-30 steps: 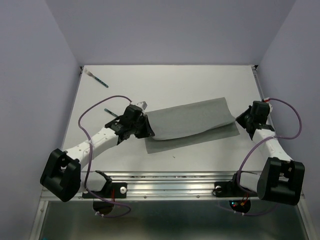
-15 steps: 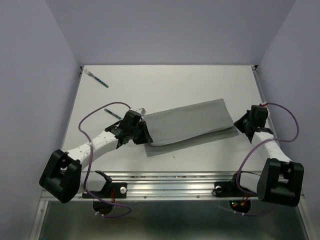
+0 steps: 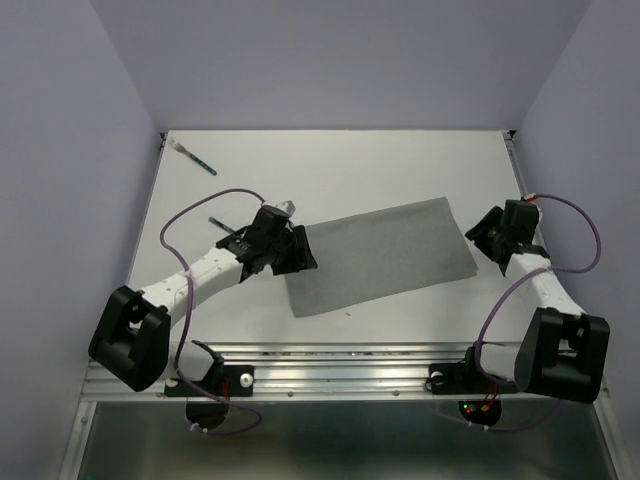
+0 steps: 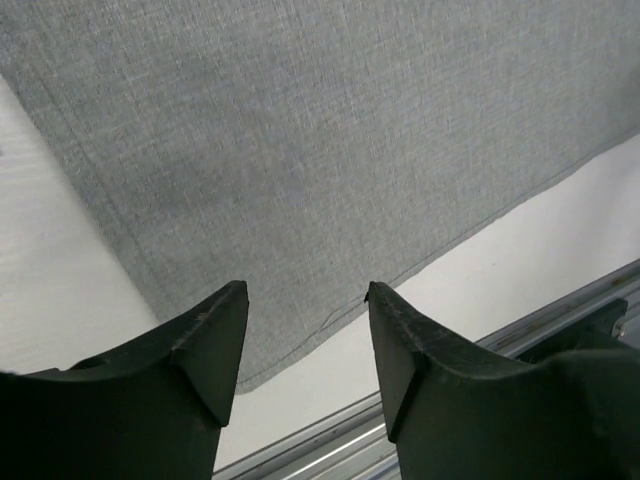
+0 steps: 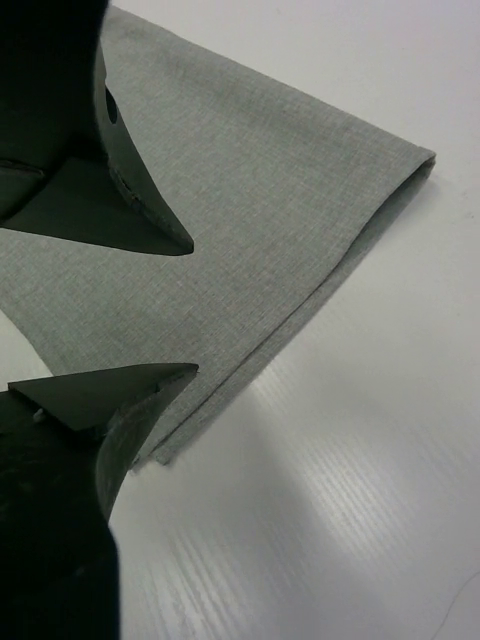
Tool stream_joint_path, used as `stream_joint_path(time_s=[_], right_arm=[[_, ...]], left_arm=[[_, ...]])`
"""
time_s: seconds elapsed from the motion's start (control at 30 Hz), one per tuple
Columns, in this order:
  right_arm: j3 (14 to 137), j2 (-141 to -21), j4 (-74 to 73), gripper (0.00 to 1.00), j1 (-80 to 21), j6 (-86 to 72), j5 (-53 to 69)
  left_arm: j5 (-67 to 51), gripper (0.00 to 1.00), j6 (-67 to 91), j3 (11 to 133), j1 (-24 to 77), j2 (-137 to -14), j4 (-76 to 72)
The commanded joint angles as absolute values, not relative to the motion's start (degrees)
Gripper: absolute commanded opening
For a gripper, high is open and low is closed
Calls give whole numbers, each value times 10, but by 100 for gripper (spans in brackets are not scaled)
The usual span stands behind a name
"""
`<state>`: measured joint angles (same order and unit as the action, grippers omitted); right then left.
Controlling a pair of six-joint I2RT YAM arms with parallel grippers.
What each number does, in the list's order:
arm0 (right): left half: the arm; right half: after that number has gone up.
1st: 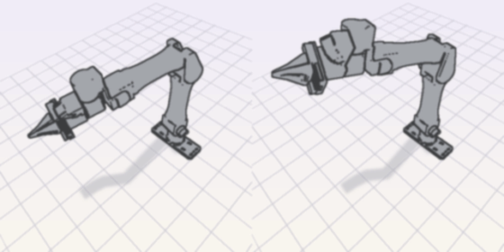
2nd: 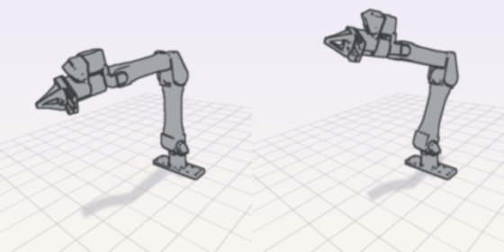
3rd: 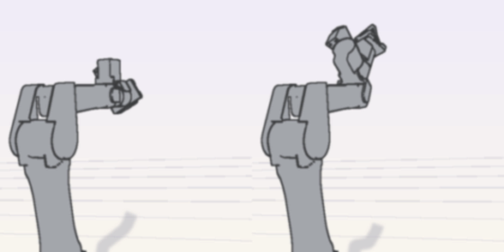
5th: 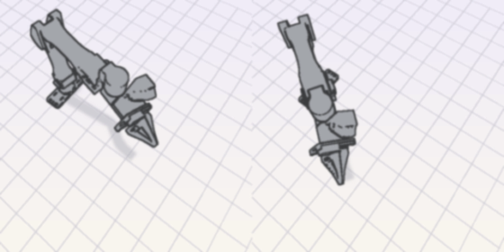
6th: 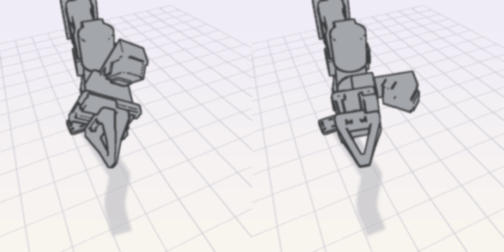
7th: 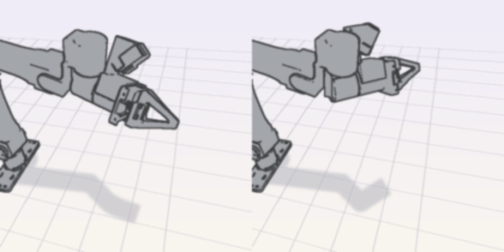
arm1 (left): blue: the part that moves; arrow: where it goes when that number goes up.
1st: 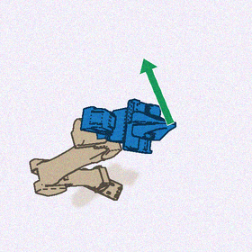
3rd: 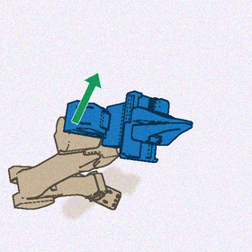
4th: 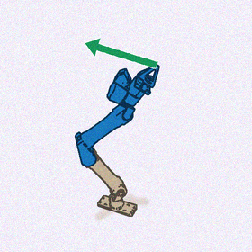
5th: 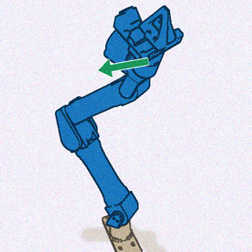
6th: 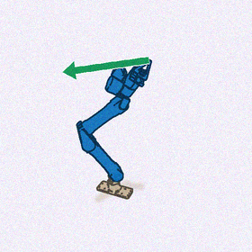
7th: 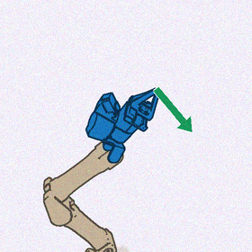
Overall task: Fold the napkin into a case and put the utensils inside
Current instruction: Move the rectangle-folded napkin to the center of the board.
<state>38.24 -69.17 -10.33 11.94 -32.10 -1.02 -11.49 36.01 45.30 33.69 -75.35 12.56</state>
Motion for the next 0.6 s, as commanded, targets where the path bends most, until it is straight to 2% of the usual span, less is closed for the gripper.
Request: stream_joint_path(time_s=[0.0,0.17,0.37,0.57], right_arm=[[435,-742,-106,48,122,-305,-5],[487,-823,-113,41,122,-301,18],[518,-907,-112,34,122,-308,24],[470,-900,-117,35,122,-325,47]], left_arm=[[-90,58,353,481,338,-805,100],[-62,48,351,512,337,-888,86],[-55,48,349,549,331,-960,81],[-54,48,326,570,292,-999,91]])
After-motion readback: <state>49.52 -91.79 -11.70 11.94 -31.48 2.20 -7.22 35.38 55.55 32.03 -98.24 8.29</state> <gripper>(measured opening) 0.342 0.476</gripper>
